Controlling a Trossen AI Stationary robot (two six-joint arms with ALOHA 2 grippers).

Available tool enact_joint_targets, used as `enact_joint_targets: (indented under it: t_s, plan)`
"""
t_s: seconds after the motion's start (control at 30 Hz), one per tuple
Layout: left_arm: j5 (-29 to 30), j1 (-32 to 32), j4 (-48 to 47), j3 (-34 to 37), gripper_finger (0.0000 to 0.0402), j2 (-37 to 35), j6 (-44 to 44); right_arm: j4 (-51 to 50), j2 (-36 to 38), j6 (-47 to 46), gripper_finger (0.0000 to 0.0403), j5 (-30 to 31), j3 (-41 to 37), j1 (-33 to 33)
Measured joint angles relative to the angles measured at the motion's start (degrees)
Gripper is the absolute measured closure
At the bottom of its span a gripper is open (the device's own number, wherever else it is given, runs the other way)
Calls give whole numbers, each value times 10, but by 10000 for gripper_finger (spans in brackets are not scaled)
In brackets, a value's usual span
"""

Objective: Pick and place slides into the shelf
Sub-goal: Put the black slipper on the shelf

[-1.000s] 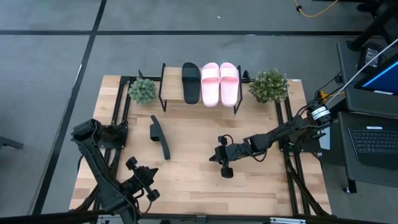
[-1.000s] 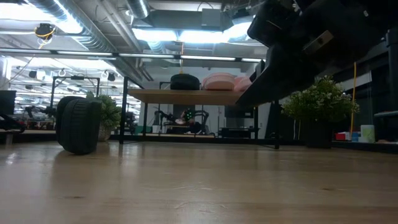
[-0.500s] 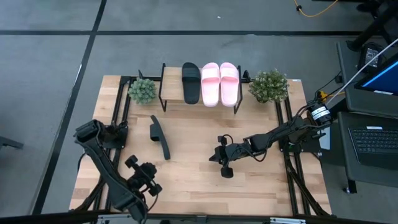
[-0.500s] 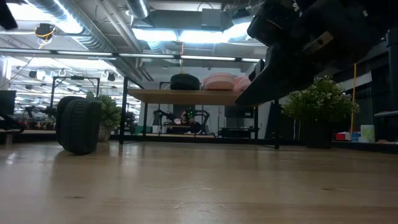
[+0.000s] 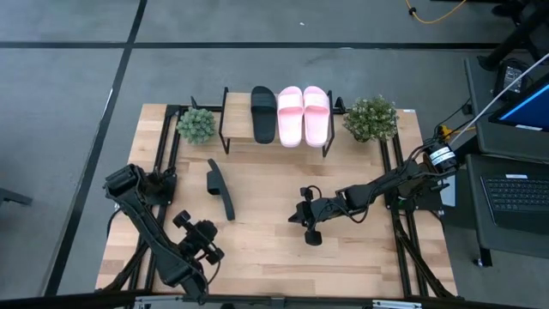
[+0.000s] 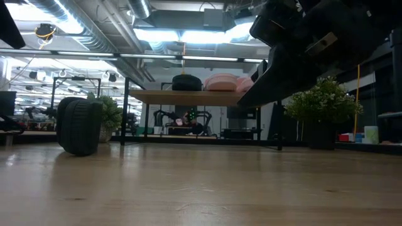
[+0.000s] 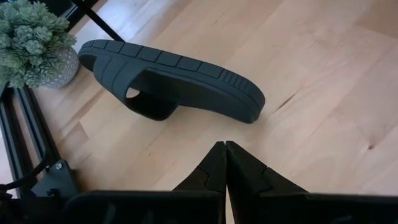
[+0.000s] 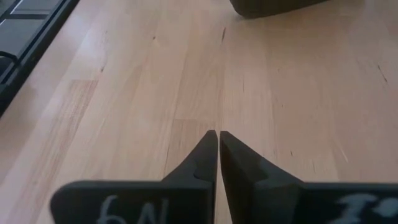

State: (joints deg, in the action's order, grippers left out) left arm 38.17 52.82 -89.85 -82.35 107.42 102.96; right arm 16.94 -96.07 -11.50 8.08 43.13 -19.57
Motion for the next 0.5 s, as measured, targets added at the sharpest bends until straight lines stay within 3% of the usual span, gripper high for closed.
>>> enact_joint_targets:
  t_s: [0.13, 0.5]
  plan:
    - [0, 0, 4, 0, 390, 0, 0, 0, 0, -1, 382, 0, 0, 0]
    - [11, 0, 6, 10, 290, -1, 0, 0, 0, -2, 382, 0, 0, 0]
